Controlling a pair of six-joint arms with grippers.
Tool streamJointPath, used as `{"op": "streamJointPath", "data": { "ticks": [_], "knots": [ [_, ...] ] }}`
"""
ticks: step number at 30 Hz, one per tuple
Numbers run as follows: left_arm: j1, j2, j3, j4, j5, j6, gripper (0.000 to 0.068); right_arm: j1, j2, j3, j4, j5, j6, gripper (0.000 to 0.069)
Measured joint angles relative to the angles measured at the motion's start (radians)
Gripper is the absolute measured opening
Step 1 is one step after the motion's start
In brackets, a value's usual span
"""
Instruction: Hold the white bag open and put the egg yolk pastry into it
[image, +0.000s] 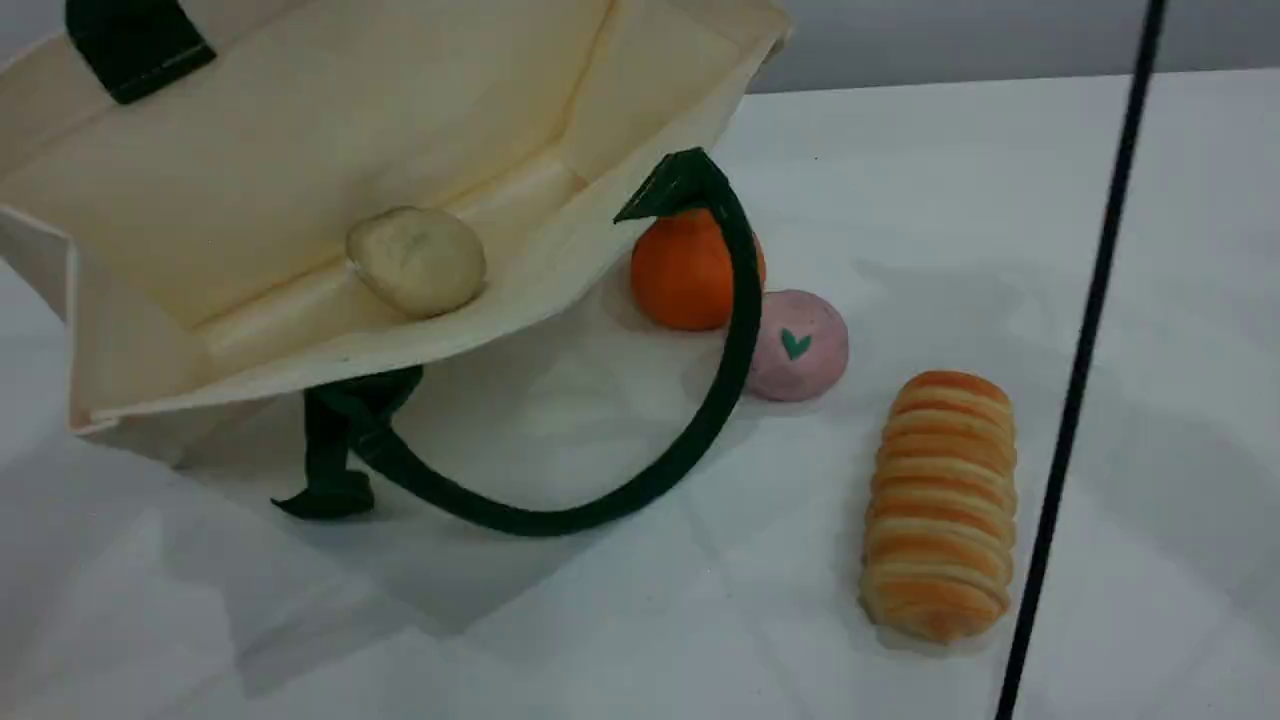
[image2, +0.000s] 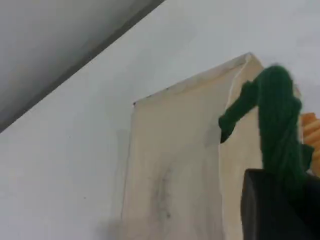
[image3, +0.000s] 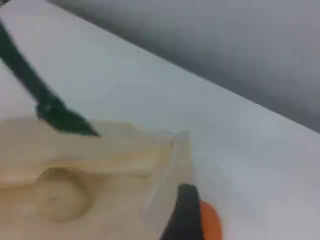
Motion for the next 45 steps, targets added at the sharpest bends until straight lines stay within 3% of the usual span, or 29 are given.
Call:
{"op": "streamJointPath", "data": {
  "ticks": [3,9,12,23,31,39,45],
  "knots": [
    [0.0,-0.001,0.0,0.045,-0.001,0.001,0.0255,-0.017,0.0,0.0,0.0,0.003,0.0,0.0579],
    [0.0,-0.001,0.0,0.03,-0.001,-0.031,0.0538,-0.017,-0.003,0.0,-0.001,0.003,0.0,0.0579],
    [0.0,-0.003,-0.002,0.062,0.0,-0.091,0.0606,-0.017,-0.028,0.0,-0.023,0.009,0.021,0.0579],
    [0.0,-0.191,-0.004,0.299,0.003,-0.276,0.0589,-0.017,-0.339,-0.001,-0.206,0.11,0.18,0.0579],
    [0.0,-0.435,0.023,0.304,0.004,-0.361,0.0587,-0.017,-0.68,-0.002,-0.351,0.315,0.358,0.0579],
    [0.0,-0.767,0.287,0.303,0.005,-0.391,0.0587,-0.017,-0.982,-0.002,-0.389,0.568,0.453,0.0579],
    [0.0,-1.035,0.565,0.312,0.004,-0.391,0.0587,-0.017,-1.063,-0.001,-0.419,0.715,0.53,0.0579]
  ]
}}
